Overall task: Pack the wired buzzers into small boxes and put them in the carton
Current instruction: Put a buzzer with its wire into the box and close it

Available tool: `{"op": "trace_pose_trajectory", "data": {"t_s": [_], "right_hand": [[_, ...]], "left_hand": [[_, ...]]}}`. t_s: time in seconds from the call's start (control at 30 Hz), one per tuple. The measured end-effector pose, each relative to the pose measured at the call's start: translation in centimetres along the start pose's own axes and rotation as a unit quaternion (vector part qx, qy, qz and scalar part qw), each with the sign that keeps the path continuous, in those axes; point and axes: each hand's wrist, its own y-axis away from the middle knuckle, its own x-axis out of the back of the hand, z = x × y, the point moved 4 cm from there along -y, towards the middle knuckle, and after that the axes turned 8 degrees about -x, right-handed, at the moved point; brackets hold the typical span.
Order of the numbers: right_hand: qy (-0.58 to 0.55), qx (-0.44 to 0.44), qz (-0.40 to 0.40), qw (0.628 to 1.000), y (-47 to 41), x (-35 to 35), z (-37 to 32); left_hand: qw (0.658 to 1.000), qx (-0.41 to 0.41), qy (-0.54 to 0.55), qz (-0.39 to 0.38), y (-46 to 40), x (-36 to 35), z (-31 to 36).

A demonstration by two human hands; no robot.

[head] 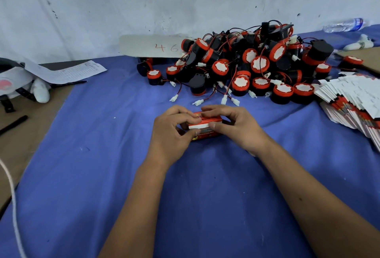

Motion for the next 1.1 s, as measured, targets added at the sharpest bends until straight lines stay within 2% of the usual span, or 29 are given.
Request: {"op": "trace_pose_trajectory", "data": {"t_s": [0.4, 0.67, 0.8, 0.9, 1.1], "right_hand": [[-0.045, -0.005, -0.020, 0.999, 0.3, 0.3, -0.3], [-0.071, -0.017, -0.032, 0.997, 0.0, 0.4, 0.2], [-0.076, -0.026, 0.019, 0.997, -0.2, -0.1, 0.2], [-0.084, -0.022, 0.043, 0.995, -0.3, -0.4, 0.2], [-0.082, -0.033, 0.050, 0.995, -0.3, -0.6, 0.7]], "left_hand": [[0.995, 0.059, 0.063, 0.047, 0.4, 0.1, -0.4], [1.000, -0.009, 0.011, 0.014, 0.4, -0.1, -0.2], [0.995, -0.064, -0.079, 0.013, 0.1, -0.2, 0.8], [0.989, -0.110, -0.099, 0.016, 0.2, -0.8, 1.3], [0.988, -0.105, -0.111, 0.009, 0.4, -1.3, 1.2]]}}
